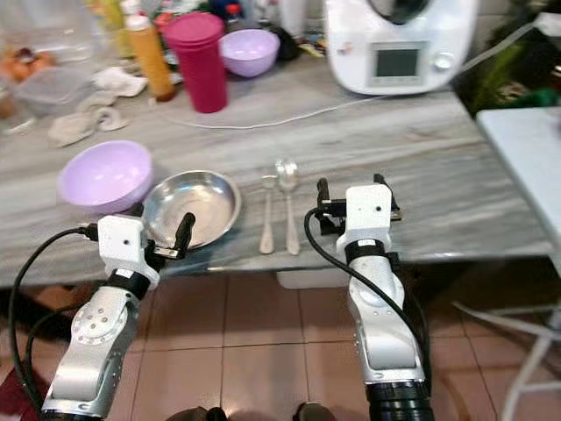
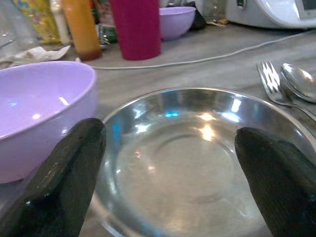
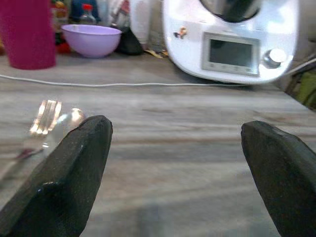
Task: Setting the table
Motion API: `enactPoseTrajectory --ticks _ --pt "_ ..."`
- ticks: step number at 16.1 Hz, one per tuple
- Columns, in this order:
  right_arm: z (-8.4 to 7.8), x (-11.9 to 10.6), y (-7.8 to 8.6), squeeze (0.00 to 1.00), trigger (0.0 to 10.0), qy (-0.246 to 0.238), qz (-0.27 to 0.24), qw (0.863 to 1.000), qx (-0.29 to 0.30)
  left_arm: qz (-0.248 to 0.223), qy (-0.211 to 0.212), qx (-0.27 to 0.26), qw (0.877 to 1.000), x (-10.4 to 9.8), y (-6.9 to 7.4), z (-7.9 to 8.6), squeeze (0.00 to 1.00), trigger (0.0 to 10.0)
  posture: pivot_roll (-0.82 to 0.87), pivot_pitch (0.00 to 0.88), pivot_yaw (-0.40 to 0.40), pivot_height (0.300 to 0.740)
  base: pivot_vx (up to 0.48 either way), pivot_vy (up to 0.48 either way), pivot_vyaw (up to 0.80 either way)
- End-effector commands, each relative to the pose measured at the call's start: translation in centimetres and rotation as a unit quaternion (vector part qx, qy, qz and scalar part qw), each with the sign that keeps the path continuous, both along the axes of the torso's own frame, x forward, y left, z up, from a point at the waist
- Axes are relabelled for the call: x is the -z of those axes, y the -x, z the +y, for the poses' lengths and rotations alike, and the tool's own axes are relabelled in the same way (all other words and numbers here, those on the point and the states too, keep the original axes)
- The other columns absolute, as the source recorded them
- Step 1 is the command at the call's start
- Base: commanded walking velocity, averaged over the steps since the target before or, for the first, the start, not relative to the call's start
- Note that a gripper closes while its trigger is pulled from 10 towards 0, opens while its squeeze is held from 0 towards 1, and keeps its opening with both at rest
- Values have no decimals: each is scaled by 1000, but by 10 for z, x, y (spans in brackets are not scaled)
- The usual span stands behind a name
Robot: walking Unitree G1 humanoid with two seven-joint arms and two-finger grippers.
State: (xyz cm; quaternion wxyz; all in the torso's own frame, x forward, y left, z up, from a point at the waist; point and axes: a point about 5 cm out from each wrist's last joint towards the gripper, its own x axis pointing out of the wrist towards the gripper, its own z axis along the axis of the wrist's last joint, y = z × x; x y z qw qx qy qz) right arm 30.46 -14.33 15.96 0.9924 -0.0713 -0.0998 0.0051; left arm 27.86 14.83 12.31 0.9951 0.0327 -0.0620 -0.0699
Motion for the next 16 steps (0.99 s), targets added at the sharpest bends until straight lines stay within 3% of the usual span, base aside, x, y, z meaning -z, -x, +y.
enactPoseTrajectory --ticks 1,6,16 --pt "1 -1 1 0 10000 -7 3 1000 -5 12 -4 -12 1000 5 0 3 0 10000 -113 139 41 740 0 0 -513" --pt "3 0 3 0 10000 -6 3 1000 -7 15 -8 -14 1000 5 -1 3 0 10000 -114 147 45 740 0 0 0" --pt "3 3 2 0 10000 -7 8 1000 -6 18 -9 -9 1000 6 -2 1 0 10000 -114 141 48 740 -279 0 0"
